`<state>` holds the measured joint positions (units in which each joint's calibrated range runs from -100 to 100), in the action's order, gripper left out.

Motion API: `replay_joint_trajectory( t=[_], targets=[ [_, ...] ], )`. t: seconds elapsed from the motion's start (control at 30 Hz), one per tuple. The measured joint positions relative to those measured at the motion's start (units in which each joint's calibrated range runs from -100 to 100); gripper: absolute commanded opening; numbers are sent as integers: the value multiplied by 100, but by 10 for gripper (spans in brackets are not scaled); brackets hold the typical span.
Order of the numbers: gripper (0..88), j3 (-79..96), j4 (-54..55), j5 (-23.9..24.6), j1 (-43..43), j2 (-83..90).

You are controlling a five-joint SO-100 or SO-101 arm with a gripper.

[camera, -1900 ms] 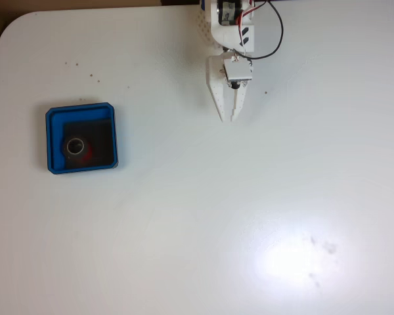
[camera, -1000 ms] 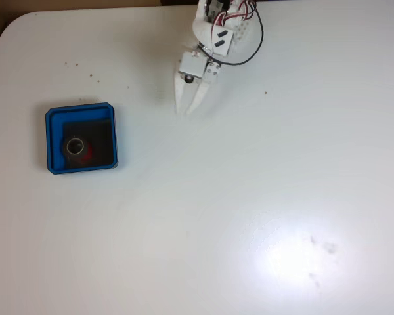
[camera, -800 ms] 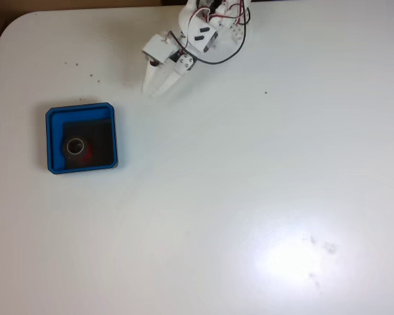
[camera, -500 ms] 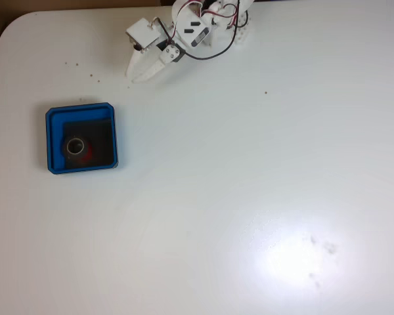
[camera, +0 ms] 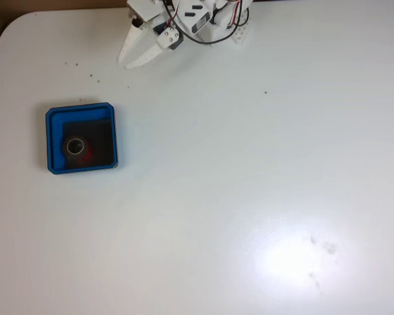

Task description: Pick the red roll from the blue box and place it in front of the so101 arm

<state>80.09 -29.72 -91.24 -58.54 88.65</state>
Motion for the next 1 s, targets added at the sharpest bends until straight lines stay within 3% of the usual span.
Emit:
replay_joint_trajectory(
  t=[0.87, 1.0],
  targets=[
    [7, -5812, -16, -17, -10, -7189],
    [7, -6404, -575, 0, -178, -7900]
  ],
)
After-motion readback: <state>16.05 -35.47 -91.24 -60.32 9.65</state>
